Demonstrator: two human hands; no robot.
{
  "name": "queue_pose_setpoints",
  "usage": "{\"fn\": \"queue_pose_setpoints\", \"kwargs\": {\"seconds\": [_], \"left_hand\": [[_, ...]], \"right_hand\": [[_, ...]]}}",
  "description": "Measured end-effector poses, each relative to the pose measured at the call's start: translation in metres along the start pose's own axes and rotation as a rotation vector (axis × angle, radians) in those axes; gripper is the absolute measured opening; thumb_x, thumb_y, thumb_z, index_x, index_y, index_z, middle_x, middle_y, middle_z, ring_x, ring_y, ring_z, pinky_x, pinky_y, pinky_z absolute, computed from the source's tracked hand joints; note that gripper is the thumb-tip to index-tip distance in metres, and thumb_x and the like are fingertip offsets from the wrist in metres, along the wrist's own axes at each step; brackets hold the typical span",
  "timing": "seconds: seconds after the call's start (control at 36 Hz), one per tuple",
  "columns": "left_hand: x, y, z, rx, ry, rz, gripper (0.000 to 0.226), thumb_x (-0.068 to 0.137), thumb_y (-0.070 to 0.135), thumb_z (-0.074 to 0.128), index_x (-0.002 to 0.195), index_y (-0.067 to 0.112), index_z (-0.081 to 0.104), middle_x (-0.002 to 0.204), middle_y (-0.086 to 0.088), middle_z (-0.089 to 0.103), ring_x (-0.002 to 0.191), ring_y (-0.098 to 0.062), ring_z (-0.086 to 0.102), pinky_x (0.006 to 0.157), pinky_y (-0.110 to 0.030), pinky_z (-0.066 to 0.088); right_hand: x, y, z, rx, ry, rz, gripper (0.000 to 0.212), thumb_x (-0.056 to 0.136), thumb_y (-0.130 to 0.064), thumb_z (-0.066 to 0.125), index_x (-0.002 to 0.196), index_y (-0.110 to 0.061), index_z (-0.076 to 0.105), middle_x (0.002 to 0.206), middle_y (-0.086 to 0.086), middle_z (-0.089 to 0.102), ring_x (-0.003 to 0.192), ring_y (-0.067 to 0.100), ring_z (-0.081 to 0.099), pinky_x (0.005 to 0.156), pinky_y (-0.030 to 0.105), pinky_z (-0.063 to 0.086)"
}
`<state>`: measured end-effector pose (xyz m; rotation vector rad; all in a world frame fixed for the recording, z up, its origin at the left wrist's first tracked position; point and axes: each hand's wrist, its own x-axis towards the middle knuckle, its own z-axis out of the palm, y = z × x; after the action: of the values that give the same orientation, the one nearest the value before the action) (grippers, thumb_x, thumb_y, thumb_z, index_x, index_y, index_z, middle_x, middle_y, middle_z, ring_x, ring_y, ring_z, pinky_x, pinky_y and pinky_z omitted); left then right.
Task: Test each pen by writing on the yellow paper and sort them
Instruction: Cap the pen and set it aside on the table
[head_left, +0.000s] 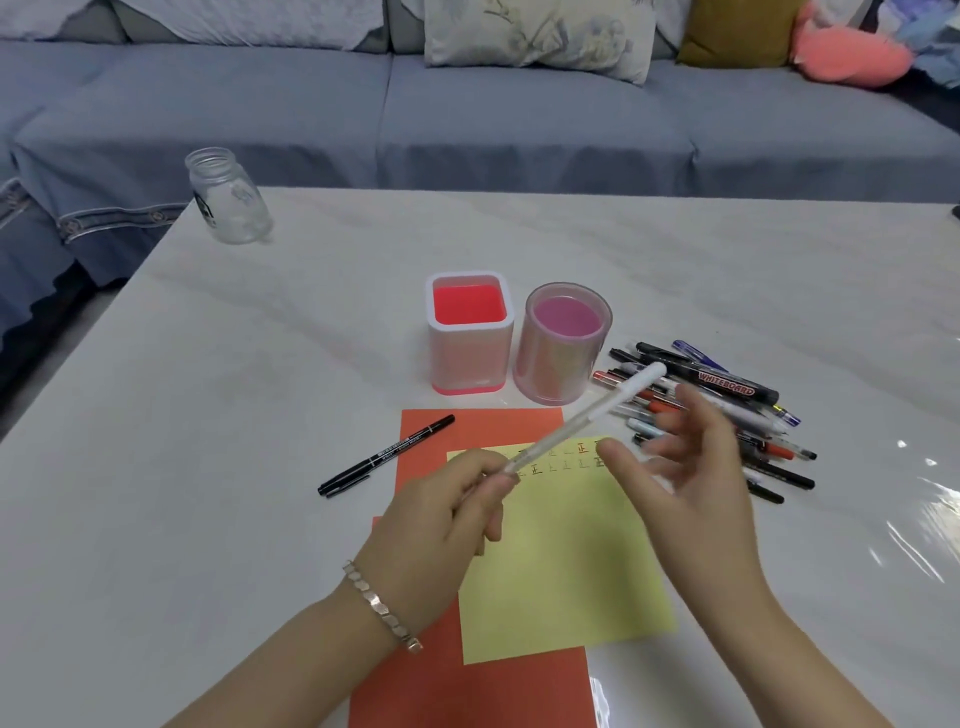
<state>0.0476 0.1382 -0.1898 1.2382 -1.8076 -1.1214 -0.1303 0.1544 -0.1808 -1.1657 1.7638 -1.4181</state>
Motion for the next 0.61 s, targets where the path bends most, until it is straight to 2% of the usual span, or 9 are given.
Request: {"fn": "queue_pose_setpoints", "kwargs": {"seconds": [0.11, 0.19, 0.28, 0.33, 0.39, 0.44, 0.5, 0.56, 0.61], "left_hand": [[-0.003, 0.000, 0.001, -0.017, -0.024, -0.024, 0.019, 0.084, 0.039, 0.041, 0.082, 0.032, 0.059, 0.049, 0.013, 0.052, 0.045, -0.002, 0.046, 0.051, -0.014, 0.039], [-0.006, 0.001, 0.001, -0.033, -0.005, -0.066, 0.024, 0.086, 0.041, 0.046, 0.079, 0.027, 0.064, 0.039, 0.009, 0.044, 0.038, -0.004, 0.039, 0.047, -0.018, 0.037], [-0.005, 0.004, 0.000, -0.029, 0.023, -0.109, 0.024, 0.090, 0.031, 0.053, 0.072, 0.023, 0.067, 0.036, 0.008, 0.034, 0.036, -0.006, 0.031, 0.044, -0.016, 0.030], [-0.004, 0.011, -0.003, -0.020, 0.020, -0.067, 0.024, 0.086, 0.035, 0.057, 0.068, 0.022, 0.067, 0.036, 0.009, 0.031, 0.037, -0.006, 0.030, 0.044, -0.013, 0.025], [-0.003, 0.021, -0.007, -0.047, -0.015, 0.031, 0.030, 0.076, 0.052, 0.052, 0.072, 0.026, 0.067, 0.041, 0.010, 0.037, 0.041, -0.004, 0.035, 0.045, -0.018, 0.028], [-0.001, 0.027, -0.012, -0.092, -0.043, 0.147, 0.035, 0.078, 0.054, 0.041, 0.081, 0.033, 0.069, 0.057, 0.016, 0.053, 0.056, -0.001, 0.049, 0.056, -0.023, 0.040], [0.004, 0.025, -0.014, -0.056, 0.007, 0.233, 0.032, 0.084, 0.049, 0.034, 0.098, 0.041, 0.062, 0.085, 0.020, 0.061, 0.086, 0.000, 0.056, 0.076, -0.016, 0.042], [0.010, 0.018, -0.014, 0.038, 0.045, 0.239, 0.033, 0.085, 0.047, 0.033, 0.113, 0.041, 0.050, 0.108, 0.020, 0.057, 0.108, 0.002, 0.049, 0.089, -0.011, 0.036], [0.013, 0.011, -0.011, 0.145, 0.012, 0.226, 0.041, 0.085, 0.048, 0.034, 0.123, 0.035, 0.046, 0.120, 0.020, 0.050, 0.116, 0.005, 0.042, 0.095, -0.009, 0.031]], "right_hand": [[-0.002, -0.007, 0.010, 0.302, -0.201, 0.182, 0.017, 0.083, -0.012, 0.062, 0.099, -0.015, 0.064, 0.066, -0.006, 0.059, 0.055, 0.009, 0.051, 0.051, 0.014, 0.043], [-0.008, -0.010, 0.018, 0.354, -0.154, 0.131, 0.047, 0.080, 0.000, 0.065, 0.110, -0.033, 0.049, 0.077, -0.004, 0.067, 0.058, 0.008, 0.058, 0.053, 0.016, 0.046], [-0.011, -0.002, 0.023, -0.029, -0.145, -0.108, 0.067, 0.079, -0.005, 0.066, 0.122, -0.046, 0.036, 0.087, -0.010, 0.066, 0.065, 0.007, 0.060, 0.060, 0.017, 0.047], [-0.012, 0.007, 0.026, -0.403, -0.191, -0.335, 0.045, 0.082, -0.019, 0.065, 0.120, -0.038, 0.051, 0.086, -0.016, 0.061, 0.071, 0.008, 0.055, 0.058, 0.021, 0.045], [-0.012, 0.010, 0.027, -0.504, -0.202, -0.363, 0.025, 0.082, -0.029, 0.056, 0.106, -0.031, 0.063, 0.082, -0.021, 0.059, 0.075, 0.006, 0.054, 0.059, 0.020, 0.042], [-0.012, 0.009, 0.029, -0.319, -0.204, -0.251, 0.010, 0.090, -0.029, 0.054, 0.090, -0.027, 0.064, 0.074, -0.020, 0.062, 0.069, 0.003, 0.056, 0.058, 0.017, 0.041], [-0.012, 0.000, 0.030, -0.014, -0.209, -0.068, 0.020, 0.092, -0.028, 0.051, 0.079, -0.022, 0.063, 0.061, -0.011, 0.061, 0.053, 0.004, 0.051, 0.053, 0.014, 0.038], [-0.012, -0.010, 0.029, 0.248, -0.259, 0.096, 0.028, 0.086, -0.033, 0.046, 0.079, -0.012, 0.064, 0.050, -0.004, 0.054, 0.045, 0.006, 0.043, 0.048, 0.013, 0.036], [-0.013, -0.014, 0.027, 0.418, -0.313, 0.208, 0.037, 0.080, -0.036, 0.044, 0.082, -0.005, 0.064, 0.047, -0.002, 0.051, 0.042, 0.007, 0.041, 0.044, 0.013, 0.035]]}}
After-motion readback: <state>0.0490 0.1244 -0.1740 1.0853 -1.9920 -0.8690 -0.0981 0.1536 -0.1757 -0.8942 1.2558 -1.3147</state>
